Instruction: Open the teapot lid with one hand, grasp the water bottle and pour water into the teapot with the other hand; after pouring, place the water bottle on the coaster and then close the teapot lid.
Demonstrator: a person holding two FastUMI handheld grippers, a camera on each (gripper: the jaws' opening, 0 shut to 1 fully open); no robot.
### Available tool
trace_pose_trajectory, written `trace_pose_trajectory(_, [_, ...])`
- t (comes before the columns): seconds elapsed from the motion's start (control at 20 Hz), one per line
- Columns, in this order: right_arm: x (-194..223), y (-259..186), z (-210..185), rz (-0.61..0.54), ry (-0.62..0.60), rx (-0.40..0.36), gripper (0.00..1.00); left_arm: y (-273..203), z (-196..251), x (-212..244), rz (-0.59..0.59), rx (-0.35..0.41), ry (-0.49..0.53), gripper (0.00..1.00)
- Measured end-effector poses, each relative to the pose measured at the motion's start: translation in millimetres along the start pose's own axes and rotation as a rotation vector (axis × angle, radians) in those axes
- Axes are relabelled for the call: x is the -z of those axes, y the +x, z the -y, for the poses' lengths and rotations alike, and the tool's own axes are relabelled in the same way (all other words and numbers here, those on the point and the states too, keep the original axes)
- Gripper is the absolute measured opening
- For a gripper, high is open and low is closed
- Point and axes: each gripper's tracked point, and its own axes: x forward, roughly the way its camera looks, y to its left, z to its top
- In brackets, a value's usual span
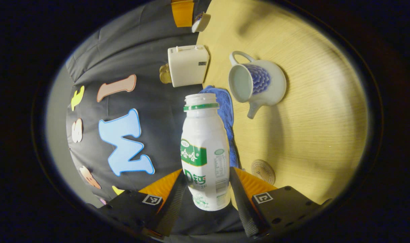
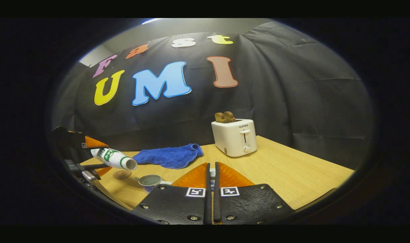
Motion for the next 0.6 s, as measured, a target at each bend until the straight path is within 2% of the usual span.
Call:
trace_pose_trajectory(0.35, [-0.6,0.4,1.9,-0.001,0.007,0.001,0.02,-0.5,-2.5,0.6,0.000,-0.015,0.031,0.89])
trace_pose_trajectory(0.45, [0.2,1.0,1.4,-0.003,0.008,0.000,0.02,-0.2,-2.8,0.8,-0.002,-0.017,0.035,0.77])
trace_pose_trajectory(0.6, [-0.1,1.0,1.0,-0.003,0.008,0.000,0.02,-0.3,-2.6,0.7,-0.005,-0.025,0.042,0.83])
